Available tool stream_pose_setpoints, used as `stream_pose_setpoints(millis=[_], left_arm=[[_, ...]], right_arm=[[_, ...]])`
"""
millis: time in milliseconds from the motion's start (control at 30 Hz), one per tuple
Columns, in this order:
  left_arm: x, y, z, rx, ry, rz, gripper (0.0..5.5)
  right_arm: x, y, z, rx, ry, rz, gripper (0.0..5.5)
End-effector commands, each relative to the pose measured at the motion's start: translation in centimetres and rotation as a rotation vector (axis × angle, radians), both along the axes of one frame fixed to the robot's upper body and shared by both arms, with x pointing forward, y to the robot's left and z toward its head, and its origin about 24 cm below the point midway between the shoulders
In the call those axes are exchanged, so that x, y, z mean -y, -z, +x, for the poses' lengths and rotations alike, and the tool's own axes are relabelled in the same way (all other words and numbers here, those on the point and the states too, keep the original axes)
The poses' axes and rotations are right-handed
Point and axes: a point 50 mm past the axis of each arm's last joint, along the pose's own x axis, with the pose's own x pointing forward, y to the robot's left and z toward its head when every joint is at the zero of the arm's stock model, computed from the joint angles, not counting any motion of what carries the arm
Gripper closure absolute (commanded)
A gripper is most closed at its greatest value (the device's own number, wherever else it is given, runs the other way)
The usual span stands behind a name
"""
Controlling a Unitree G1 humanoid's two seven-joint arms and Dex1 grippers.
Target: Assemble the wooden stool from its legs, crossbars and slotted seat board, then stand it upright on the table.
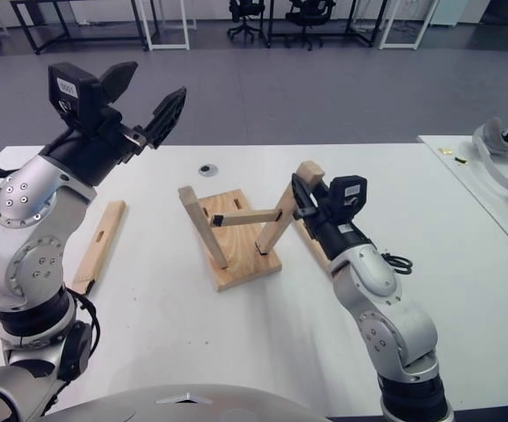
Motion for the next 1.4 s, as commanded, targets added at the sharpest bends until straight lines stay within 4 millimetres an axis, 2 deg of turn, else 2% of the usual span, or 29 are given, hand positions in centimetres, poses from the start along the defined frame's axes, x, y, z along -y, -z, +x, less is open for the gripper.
stream_pose_setpoints(millis=[33,167,400,567,767,1000,1033,1333,1400], left_arm=[[0.9,0.6,-0.7,-0.052,0.071,0.079,1.4],[0.6,3.9,-0.3,-0.162,0.04,0.206,1.4],[-0.4,6.5,0.3,-0.243,-0.011,0.269,1.4],[-0.9,7.4,0.4,-0.258,-0.029,0.341,1.4],[-0.6,7.4,0.6,-0.241,-0.02,0.357,1.4],[-0.1,6.9,0.2,-0.229,0.014,0.356,1.4],[0.0,6.9,0.2,-0.226,0.015,0.354,1.4],[0.4,7.0,-0.2,-0.215,-0.003,0.329,1.4],[0.5,7.1,-0.2,-0.214,-0.01,0.321,1.4]], right_arm=[[0.7,6.8,-1.7,-0.348,0.042,-0.094,4.41],[0.5,7.0,-1.8,-0.346,0.035,-0.087,4.41],[0.4,7.1,-2.0,-0.346,0.025,-0.101,4.41],[0.7,7.6,-2.6,-0.364,0.037,-0.104,4.41],[1.4,8.7,-3.3,-0.373,0.039,-0.098,4.41],[0.1,8.4,-3.6,-0.394,0.021,-0.178,4.41],[-0.1,8.2,-3.5,-0.39,0.014,-0.183,4.03],[-0.2,6.5,-2.3,-0.346,-0.034,-0.209,2.22],[0.1,5.7,-2.1,-0.301,-0.037,-0.193,2.22]])
